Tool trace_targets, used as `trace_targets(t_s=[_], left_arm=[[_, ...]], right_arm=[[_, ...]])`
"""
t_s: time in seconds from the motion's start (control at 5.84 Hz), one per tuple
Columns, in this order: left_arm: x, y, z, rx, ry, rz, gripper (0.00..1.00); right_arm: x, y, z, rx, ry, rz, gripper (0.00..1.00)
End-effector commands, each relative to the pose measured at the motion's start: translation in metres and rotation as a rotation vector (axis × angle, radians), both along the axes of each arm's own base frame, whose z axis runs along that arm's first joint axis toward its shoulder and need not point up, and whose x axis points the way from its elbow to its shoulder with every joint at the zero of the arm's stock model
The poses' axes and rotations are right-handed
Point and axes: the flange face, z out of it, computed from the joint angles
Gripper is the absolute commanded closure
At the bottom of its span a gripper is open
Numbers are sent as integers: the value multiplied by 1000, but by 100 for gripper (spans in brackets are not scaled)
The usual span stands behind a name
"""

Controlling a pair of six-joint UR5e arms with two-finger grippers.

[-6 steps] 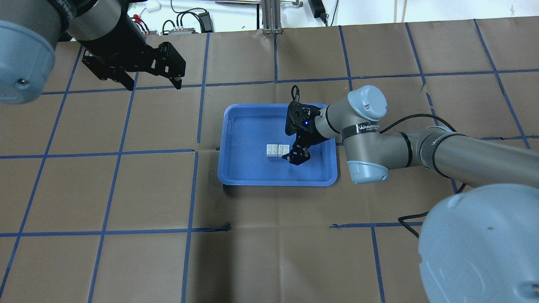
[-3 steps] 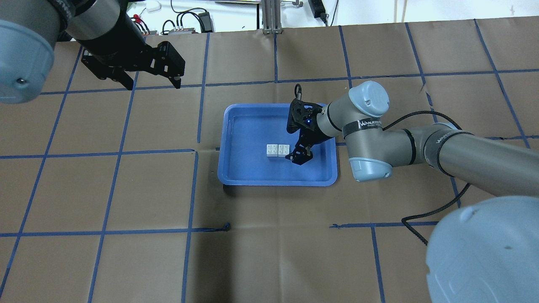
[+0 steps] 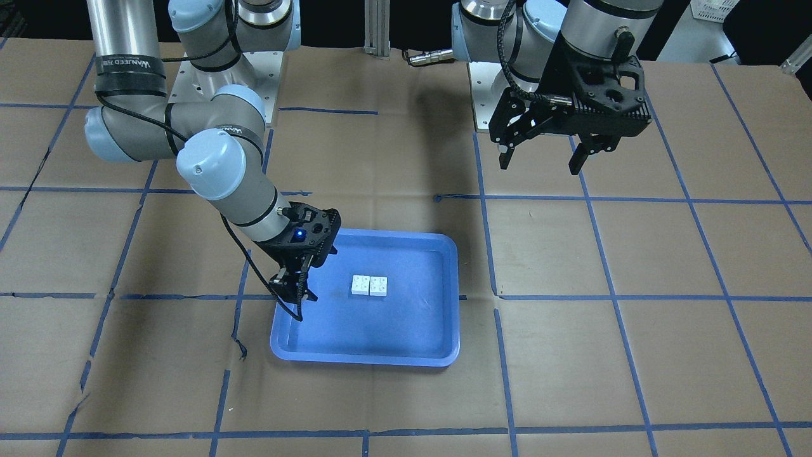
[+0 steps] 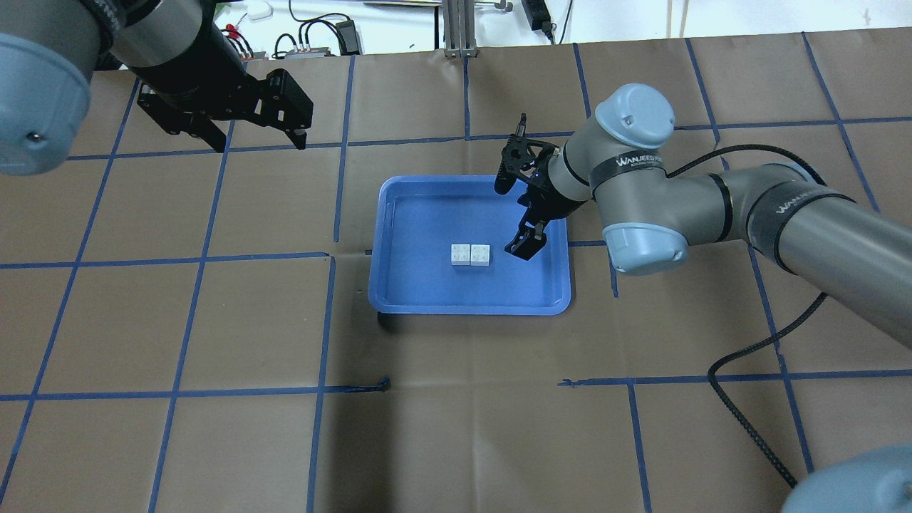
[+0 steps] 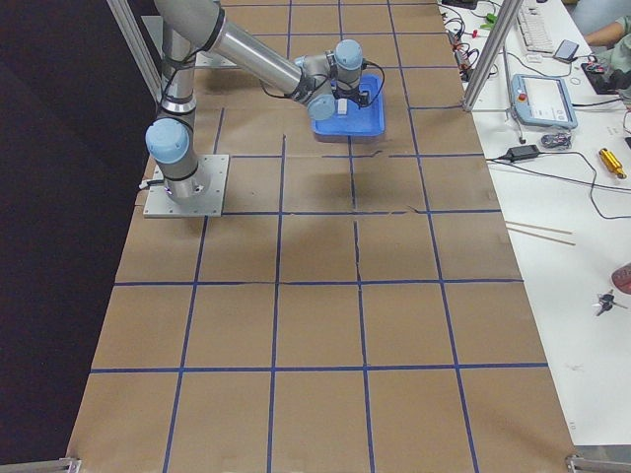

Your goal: Assemble white blocks and place on blue tray

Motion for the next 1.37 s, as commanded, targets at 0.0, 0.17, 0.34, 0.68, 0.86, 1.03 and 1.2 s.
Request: trace_targets(t_s=[0.0,0.17,0.34,0.68,0.86,1.03,1.2], left_arm=[[0,0,-1,1,0,-3,0],[-1,0,-1,1,-1,-6,0],[0,0,0,0,-2,-6,0],[0,0,0,-1,-4,-7,0],[0,0,-1,1,-4,-7,0],[0,0,-1,1,-2,-7,0],[0,0,-1,1,-4,-7,0]], right_arm=[[-16,-4,46,60,130,-330,0],[-18,-9,68,74,125,-523,0],[-24,-8,92,133,174,-667,0],[-27,-8,133,262,236,-836,0],[-33,3,147,285,247,-872,0],[-46,5,168,261,221,-948,0],[-75,2,177,253,265,-1011,0]])
